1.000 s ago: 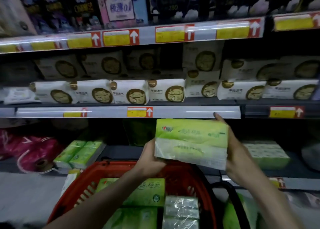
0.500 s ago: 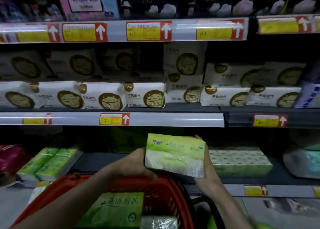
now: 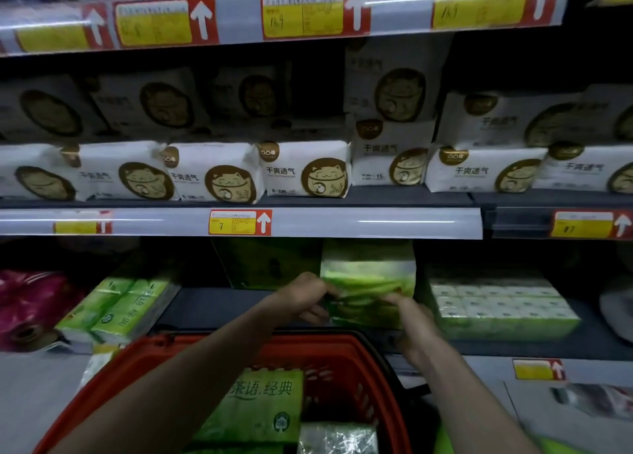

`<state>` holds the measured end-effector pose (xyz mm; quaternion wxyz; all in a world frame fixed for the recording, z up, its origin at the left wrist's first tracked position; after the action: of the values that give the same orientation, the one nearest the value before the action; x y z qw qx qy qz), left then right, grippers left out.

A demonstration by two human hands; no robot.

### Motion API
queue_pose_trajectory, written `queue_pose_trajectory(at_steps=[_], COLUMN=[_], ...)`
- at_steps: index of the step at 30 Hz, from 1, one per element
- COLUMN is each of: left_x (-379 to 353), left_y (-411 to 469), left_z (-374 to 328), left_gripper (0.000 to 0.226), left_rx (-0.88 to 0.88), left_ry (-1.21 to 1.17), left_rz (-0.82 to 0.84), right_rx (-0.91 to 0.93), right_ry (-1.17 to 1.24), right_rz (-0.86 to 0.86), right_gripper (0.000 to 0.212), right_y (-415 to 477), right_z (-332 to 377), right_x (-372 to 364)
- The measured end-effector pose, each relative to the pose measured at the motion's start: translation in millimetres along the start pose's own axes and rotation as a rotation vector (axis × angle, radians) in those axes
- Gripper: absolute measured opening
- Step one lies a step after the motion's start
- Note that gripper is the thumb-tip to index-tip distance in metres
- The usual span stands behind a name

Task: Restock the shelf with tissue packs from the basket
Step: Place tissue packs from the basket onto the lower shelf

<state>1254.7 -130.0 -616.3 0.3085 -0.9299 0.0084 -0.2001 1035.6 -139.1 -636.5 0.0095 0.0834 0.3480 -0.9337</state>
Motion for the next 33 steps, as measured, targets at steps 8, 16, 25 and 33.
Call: queue_pose_trajectory(at_steps=[8, 16, 25, 33], left_x=[-17, -20, -23, -16], left_y=[29, 70, 94, 107], left_z=[-4, 26, 10, 3], left_gripper=[0.013, 0.044, 0.048, 0.040], left_rx=[0.027, 0.116, 0.022, 0.058], left_ry=[0.048, 0.051, 0.279, 0.302], left_rz=[-0.057, 0.058, -0.084, -0.253], right_rx=[-0.135, -0.158, -0.112, -0.181], right_ry=[0.253, 0.249, 0.200, 0.187], right_rz=[0.066, 0.159, 0.152, 0.174], right_gripper=[0.037, 0.044, 0.041, 0.038], right_y=[26, 70, 99, 110], right_z=[-8, -6, -11, -18], right_x=[8, -4, -27, -36])
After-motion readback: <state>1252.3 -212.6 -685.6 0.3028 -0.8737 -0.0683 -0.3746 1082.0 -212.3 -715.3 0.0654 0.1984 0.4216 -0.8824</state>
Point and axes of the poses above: each hand's wrist, its own y-axis towards the middle knuckle, its own x-axis out of the back of the hand, z = x × y, the point moved 3 cm from there along y, towards the middle knuckle, and after that the axes turned 5 degrees about y, right-handed, at the moved point
